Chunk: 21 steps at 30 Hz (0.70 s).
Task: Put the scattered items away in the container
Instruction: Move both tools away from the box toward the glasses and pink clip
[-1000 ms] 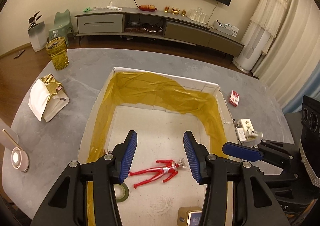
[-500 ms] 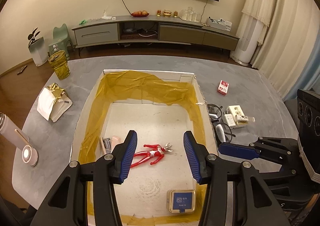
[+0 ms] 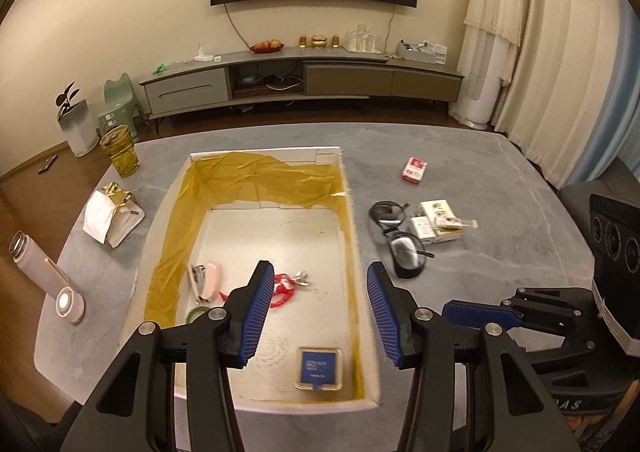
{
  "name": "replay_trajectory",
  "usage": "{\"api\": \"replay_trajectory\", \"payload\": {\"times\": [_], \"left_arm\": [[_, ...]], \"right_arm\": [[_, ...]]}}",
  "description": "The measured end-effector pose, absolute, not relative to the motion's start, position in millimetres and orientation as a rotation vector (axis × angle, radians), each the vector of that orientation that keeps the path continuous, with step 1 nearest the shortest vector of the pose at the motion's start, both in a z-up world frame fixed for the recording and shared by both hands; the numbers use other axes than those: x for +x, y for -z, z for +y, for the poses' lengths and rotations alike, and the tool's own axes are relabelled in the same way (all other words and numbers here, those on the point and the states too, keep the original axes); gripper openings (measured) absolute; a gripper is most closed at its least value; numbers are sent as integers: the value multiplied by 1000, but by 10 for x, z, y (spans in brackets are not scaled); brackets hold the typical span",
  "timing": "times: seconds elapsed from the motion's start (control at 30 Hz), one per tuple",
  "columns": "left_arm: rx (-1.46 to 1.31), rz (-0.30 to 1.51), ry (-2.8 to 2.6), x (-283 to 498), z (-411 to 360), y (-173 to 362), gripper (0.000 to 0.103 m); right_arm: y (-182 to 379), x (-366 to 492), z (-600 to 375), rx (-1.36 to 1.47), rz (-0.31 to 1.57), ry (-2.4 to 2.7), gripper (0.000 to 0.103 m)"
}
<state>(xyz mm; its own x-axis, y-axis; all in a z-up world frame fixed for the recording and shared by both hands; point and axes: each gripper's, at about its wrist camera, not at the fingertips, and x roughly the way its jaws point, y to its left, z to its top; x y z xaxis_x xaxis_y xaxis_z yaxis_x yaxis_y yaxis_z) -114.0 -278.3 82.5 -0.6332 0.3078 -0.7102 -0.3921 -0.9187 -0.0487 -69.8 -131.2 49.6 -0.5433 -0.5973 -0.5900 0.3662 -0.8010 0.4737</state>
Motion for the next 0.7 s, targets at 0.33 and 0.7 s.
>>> {"api": "replay_trajectory", "payload": {"times": [0.33,0.7], "left_arm": [[-1012,152,-2473,-638,-2424,-662,50],[-1024,177,-2373,-303,-2063,-405,50]], "right_arm": [[-400,-332,-989,1042,-512,2338,34],[-159,22,-573,1094,-615,2391,34]]}}
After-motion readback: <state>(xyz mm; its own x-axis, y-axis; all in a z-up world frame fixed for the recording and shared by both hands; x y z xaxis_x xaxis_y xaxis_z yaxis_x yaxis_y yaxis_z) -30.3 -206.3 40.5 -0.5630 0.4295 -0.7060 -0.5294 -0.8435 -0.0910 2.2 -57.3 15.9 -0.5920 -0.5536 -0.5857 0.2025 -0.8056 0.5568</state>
